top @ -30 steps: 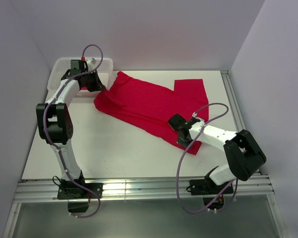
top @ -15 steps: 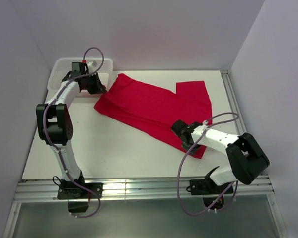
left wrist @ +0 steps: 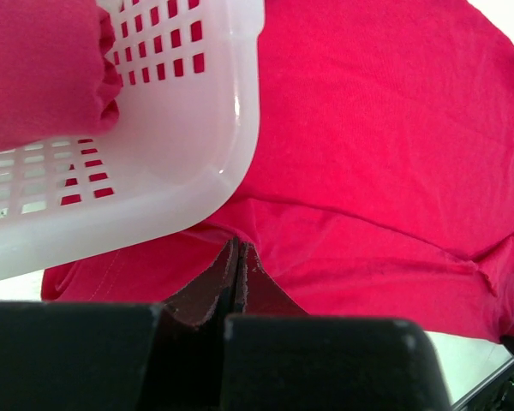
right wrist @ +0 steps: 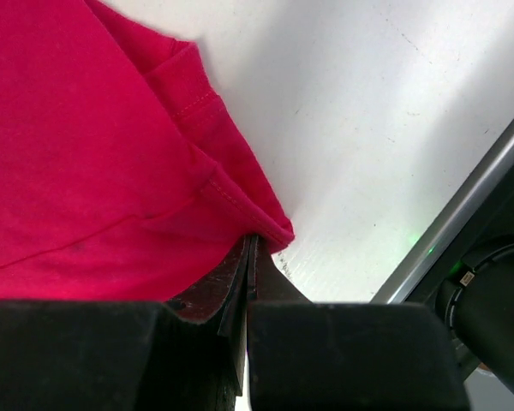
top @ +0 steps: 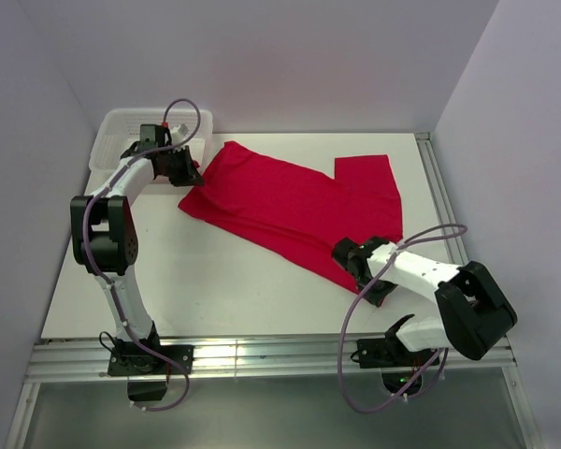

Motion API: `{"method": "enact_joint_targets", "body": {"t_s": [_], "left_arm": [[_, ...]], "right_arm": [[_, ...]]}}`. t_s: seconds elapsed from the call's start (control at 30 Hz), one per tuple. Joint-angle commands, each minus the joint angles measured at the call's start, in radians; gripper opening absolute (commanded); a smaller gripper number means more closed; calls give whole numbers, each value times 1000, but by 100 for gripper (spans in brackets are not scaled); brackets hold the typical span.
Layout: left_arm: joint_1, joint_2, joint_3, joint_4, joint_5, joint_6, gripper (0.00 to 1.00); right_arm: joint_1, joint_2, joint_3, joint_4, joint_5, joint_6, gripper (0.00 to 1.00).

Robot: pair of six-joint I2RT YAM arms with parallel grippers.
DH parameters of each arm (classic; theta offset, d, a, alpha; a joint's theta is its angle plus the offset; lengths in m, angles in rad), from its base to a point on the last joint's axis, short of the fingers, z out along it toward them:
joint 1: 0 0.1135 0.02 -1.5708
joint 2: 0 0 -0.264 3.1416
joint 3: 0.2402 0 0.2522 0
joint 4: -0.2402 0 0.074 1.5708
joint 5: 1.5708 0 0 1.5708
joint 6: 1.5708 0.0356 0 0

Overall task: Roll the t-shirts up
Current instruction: Fold the tshirt

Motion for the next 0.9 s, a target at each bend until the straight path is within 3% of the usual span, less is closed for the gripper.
{"method": "enact_joint_targets", "body": {"t_s": [0.0,0.17,0.37,0.87], "left_arm": [[-7,-46,14,25,10,8,0],[-7,-26,37,21,-3,6,0],[-15,-17,29,28,-1,0,0],[-73,26,55,94,-223,26,0]], "right_arm": [[-5,-48,-8,-53,50,53,0],[35,-137,74,-70,125,-62,0],[50,-119,215,-55,131,-163,1],[107,-56,232,-9,136,-160,2]]}}
